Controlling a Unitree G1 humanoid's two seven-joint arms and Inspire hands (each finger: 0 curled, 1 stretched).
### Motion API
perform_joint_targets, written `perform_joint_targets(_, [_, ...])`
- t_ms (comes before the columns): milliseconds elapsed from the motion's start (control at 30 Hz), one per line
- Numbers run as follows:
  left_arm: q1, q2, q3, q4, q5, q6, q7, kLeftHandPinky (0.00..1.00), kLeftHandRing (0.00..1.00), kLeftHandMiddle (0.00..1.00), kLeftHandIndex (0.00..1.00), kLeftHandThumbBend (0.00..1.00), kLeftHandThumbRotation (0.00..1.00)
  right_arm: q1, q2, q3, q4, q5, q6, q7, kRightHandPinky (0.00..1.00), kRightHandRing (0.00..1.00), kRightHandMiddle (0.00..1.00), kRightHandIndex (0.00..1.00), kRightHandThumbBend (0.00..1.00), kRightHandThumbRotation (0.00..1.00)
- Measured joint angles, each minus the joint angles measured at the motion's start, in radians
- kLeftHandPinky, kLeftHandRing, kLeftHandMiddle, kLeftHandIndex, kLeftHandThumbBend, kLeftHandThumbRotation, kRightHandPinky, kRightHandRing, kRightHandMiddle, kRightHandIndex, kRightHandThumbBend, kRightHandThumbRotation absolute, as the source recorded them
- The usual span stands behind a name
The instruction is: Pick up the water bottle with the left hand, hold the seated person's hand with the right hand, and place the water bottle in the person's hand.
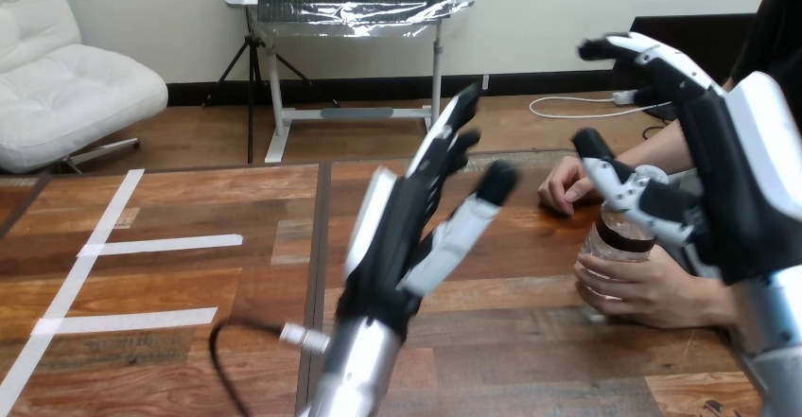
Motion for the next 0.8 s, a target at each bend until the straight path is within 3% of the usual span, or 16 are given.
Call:
perform_joint_targets(433, [0.163,0.000,0.029,-0.073,0.003,-0.078,0.016,0.81,0.83,0.87,0.89,0.45,0.46,0.014,0.085,0.067,0.094,0.036,-0.155,-0.018,0.71,0.84,0.87,0.80,0.25,0.00])
perform_joint_targets(633, [0.213,0.008,0.044,-0.090,-0.003,-0.114,0.023,0.81,0.83,0.87,0.89,0.45,0.37,0.012,0.095,0.095,0.159,0.046,-0.184,-0.016,0.75,0.87,0.88,0.81,0.26,0.00])
perform_joint_targets(800, [0.224,0.020,0.065,-0.091,-0.019,-0.137,0.026,0.81,0.83,0.87,0.89,0.47,0.35,0.012,0.117,0.110,0.212,0.050,-0.185,-0.018,0.77,0.87,0.88,0.81,0.26,0.00])
